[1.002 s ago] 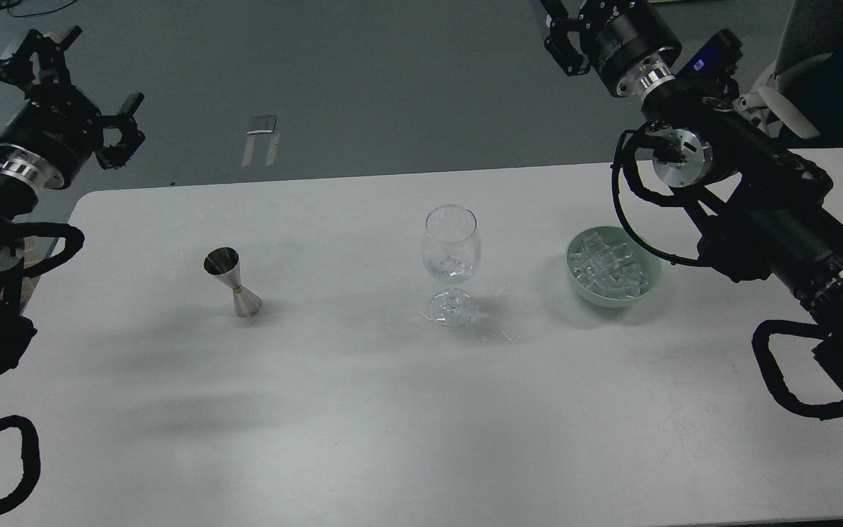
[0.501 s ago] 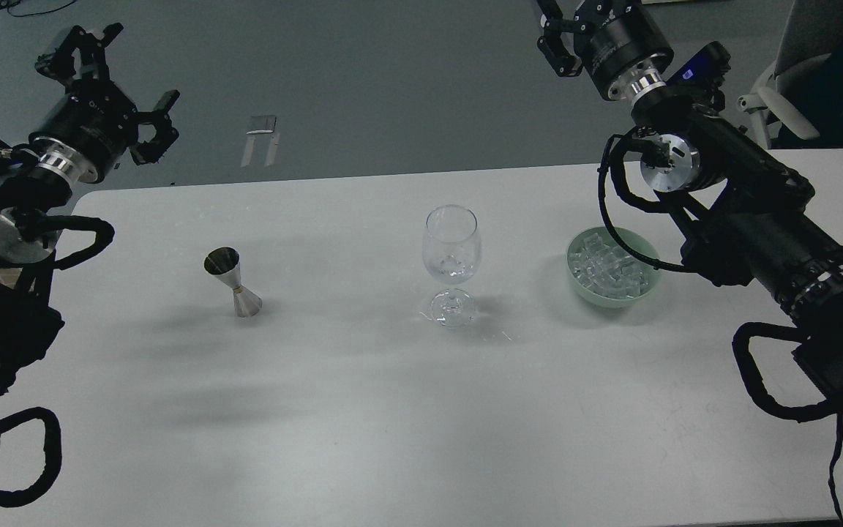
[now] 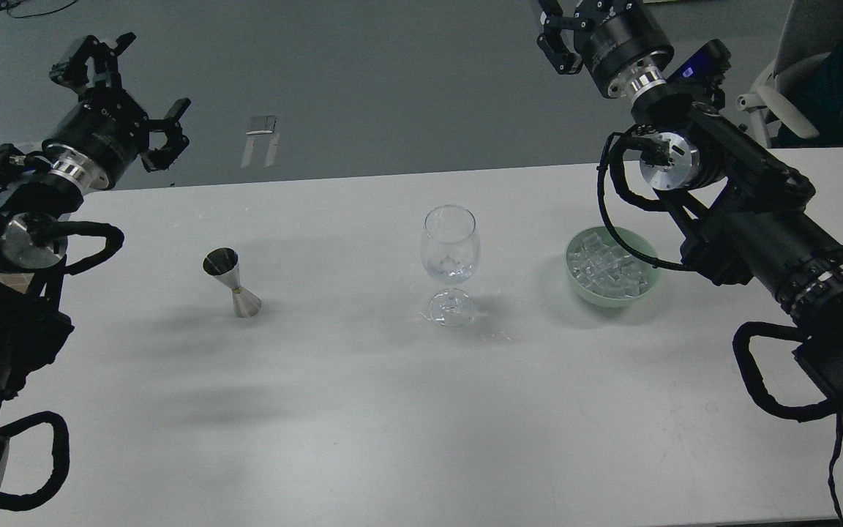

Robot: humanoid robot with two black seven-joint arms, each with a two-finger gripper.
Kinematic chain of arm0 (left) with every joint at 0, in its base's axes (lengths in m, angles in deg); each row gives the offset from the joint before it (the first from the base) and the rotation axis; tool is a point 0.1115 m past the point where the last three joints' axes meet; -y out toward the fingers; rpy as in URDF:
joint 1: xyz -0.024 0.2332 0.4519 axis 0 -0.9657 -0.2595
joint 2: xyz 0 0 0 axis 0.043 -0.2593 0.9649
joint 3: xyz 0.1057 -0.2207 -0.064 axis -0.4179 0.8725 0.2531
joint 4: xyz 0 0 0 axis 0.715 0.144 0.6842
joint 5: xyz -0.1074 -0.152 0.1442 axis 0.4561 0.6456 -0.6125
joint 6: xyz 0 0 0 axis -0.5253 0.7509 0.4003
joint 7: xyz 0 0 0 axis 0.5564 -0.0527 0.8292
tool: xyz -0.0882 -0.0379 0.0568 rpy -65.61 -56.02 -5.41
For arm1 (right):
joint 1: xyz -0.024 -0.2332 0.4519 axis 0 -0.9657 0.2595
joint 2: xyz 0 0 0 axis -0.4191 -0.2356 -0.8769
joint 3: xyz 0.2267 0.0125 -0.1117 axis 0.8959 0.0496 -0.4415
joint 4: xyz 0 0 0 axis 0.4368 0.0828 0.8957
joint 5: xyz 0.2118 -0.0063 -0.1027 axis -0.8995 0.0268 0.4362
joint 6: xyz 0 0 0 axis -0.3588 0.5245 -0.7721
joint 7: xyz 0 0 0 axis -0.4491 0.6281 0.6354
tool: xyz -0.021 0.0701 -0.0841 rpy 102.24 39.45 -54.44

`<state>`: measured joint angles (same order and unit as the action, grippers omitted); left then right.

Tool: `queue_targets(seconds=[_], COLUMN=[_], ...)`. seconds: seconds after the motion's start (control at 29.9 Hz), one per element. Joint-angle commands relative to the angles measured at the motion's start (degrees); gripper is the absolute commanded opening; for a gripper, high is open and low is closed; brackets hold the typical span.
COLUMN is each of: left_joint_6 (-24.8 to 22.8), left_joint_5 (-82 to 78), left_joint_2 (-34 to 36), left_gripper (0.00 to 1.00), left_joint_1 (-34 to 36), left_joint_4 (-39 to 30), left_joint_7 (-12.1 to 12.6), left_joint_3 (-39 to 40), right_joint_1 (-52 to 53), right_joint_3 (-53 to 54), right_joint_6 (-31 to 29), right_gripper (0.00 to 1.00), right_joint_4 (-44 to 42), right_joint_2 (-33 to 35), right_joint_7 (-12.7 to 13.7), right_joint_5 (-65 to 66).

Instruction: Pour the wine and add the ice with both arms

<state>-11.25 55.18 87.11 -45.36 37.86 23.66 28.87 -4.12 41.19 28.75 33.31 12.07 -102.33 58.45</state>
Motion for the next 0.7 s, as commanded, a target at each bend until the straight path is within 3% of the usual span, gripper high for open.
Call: queue_targets(seconds=[0.0,0.23,0.5,0.67], left_joint_6=[0.00,0.00,0.00,0.00], left_joint_5=[0.44,8.52,9.32,9.32], left_joint_2=[0.05,0.75,0.66,0.14], left_gripper=[0.99,0.99,0.99,0.99], left_joint_1=[-0.25,-0.34,-0.78,-1.39], left_joint_4=[-0.16,0.02,-0.24,-0.86], left_joint_7=[0.15,0.77,-0.28,0.42], left_joint_3=[0.16,-0.01,0.16,0.08], right_joint_1=[-0.02,-0.19,-0.72,-0.89], right_joint_3=[-0.07,0.02,0.46,0.46], right_joint_6=[0.04,0.04,-0.05,-0.14], right_gripper=[1.00,1.00,1.00,1.00], right_joint_4=[-0.01,-0.01,0.43,0.34], right_joint_2=[0.00,-0.43,-0.61,-1.14], right_joint_7=[0.01,0.01,0.01,-0.08], right_joint_5=[0.00,0.00,0.00,0.00])
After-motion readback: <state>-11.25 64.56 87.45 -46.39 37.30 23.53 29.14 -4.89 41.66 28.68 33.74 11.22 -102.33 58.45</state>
